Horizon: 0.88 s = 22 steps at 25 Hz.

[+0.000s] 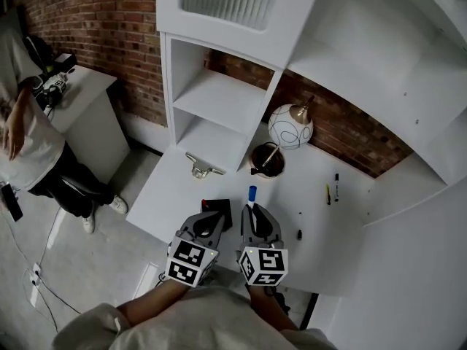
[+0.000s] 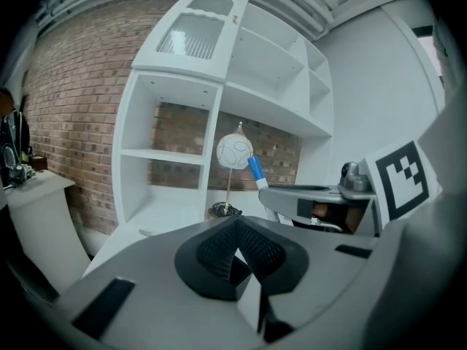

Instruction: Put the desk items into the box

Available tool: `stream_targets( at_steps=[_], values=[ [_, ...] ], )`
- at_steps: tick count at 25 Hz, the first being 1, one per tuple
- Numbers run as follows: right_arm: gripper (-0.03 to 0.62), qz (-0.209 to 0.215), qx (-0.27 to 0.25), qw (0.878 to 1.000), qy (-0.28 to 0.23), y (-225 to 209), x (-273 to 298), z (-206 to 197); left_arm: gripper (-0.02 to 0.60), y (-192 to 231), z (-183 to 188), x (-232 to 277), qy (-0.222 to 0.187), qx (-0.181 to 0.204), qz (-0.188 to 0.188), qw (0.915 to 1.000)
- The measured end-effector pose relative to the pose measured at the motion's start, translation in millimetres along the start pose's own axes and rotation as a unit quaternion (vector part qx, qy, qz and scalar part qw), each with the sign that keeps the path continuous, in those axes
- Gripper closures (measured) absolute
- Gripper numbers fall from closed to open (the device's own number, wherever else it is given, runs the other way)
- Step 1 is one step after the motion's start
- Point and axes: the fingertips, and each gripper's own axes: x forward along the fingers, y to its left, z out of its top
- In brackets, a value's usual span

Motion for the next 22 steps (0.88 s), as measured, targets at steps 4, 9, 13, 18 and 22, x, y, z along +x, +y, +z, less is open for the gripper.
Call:
stream_targets(
  at_steps=[4,9,13,18,22],
  values=[
    [0.520,0.020,0.002,1.000,0.000,15,9,-3,0.575,15,-5,-9,0.001,-0.009,0.020,0.9998],
    [0.520,0.043,0.001,0.999,-0.003,29,19,-6,0.575,27,-9,-14,0.003,-0.017,0.036,0.9992],
    [0.520,0.054,-0.003,0.999,-0.005,34,28,-7,0.575,34,-9,-16,0.003,-0.021,0.043,0.9989],
    [0.520,0.071,-0.007,0.997,-0.004,42,39,-10,0.575,44,-12,-17,0.008,-0.028,0.056,0.9980],
    [0.520,0.091,-0.012,0.996,0.003,52,47,-18,0.575,52,-14,-18,0.011,-0.033,0.065,0.9973]
  ],
)
